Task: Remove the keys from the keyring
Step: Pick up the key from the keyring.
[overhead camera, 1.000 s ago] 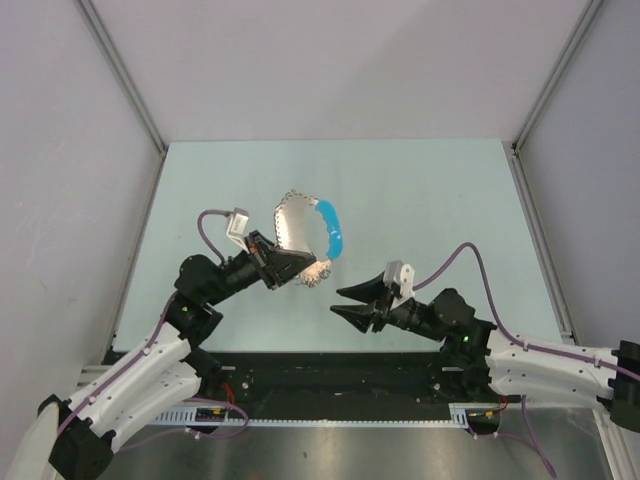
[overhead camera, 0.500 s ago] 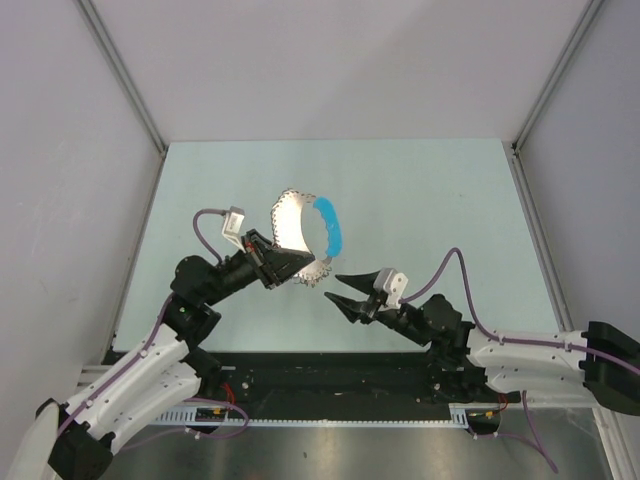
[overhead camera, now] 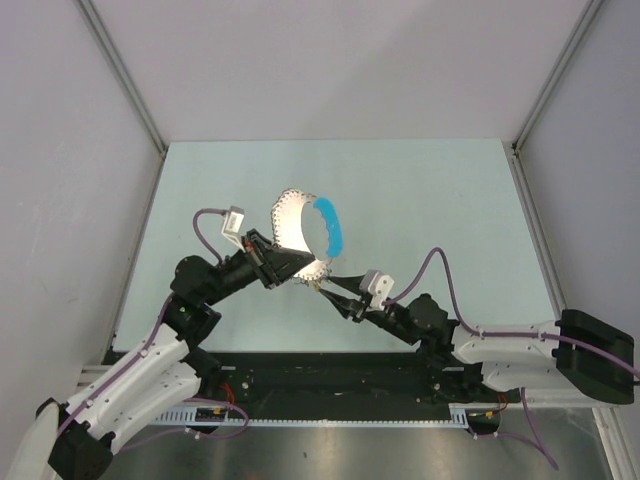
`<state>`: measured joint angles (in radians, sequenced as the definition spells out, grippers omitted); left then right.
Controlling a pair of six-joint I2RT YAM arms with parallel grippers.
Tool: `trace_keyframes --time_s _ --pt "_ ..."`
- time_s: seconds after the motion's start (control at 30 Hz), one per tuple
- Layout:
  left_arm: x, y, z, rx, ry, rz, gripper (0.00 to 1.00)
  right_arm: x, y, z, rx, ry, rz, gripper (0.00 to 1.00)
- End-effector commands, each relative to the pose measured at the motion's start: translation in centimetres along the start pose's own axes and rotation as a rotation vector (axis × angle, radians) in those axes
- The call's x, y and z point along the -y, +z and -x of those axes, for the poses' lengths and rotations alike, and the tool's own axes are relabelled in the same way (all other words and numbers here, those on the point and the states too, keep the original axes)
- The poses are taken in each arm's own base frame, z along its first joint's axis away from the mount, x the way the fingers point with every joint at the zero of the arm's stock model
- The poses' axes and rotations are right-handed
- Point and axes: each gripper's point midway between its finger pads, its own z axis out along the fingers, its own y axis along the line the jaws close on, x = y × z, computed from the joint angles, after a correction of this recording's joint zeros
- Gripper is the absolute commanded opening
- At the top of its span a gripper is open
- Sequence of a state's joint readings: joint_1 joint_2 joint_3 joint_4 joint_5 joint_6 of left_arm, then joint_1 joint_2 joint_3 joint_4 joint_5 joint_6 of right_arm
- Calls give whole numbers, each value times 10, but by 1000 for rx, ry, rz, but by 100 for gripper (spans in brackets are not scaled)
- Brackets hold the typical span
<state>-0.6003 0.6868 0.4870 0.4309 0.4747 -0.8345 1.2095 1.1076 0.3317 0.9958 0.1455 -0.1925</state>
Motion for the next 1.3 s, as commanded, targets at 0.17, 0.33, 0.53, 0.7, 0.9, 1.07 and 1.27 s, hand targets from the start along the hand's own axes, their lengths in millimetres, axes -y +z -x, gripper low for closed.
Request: trace_keyframes --time_s 0.17,0.33,0.53,0.7,0.9,1.07,1.27 --pt "34 -1 25 71 35 -104 0 8 18 35 126 11 -51 38" --pt "34 -1 25 71 34 -102 1 10 20 37 136 8 -64 38" --pt "30 -1 24 70 42 -93 0 11 19 40 146 15 -68 20" --pt "22 0 18 60 39 -69 0 11 18 40 137 21 -71 16" --pt "22 1 18 59 33 -73 0 9 18 44 150 25 -57 27" --pt "23 1 19 62 33 -74 0 10 18 46 158 23 -62 31" --pt "20 0 17 56 30 -63 0 11 16 46 144 24 -67 0"
